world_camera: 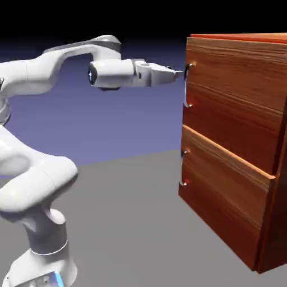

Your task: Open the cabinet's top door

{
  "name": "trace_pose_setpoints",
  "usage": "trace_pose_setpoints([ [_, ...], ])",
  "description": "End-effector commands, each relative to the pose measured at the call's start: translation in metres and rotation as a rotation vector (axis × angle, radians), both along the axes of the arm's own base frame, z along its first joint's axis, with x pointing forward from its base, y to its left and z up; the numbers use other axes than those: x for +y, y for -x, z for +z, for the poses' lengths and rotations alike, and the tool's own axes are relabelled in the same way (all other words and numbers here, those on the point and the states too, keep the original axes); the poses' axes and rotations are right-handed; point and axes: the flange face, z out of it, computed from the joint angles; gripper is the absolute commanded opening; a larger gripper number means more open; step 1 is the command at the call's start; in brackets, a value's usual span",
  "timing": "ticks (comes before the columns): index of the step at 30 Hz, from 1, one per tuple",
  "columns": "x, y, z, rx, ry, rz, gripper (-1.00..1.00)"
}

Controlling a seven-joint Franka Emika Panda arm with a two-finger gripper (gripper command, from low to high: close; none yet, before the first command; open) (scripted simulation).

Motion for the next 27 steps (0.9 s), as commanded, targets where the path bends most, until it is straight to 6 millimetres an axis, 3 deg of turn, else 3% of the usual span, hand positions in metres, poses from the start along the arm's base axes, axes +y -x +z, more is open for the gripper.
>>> trace_pose_setpoints([
  [1,0.005,-0.003,-0.006,-0.003,0.002,0.001,0.00],
  [7,0.036,-0.026,-0.051,-0.008,0.010,0.006,0.00],
  [8,0.036,-0.026,-0.051,-0.008,0.010,0.006,0.00],
  [13,0.034,-0.076,-0.051,-0.008,0.010,0.006,0.00],
  [14,0.034,-0.076,-0.051,-0.008,0.010,0.006,-1.00],
  [15,0.034,-0.076,-0.051,-0.008,0.010,0.006,-1.00],
  [27,-0.009,0.023,-0.051,-0.009,0.009,0.243,-1.00],
])
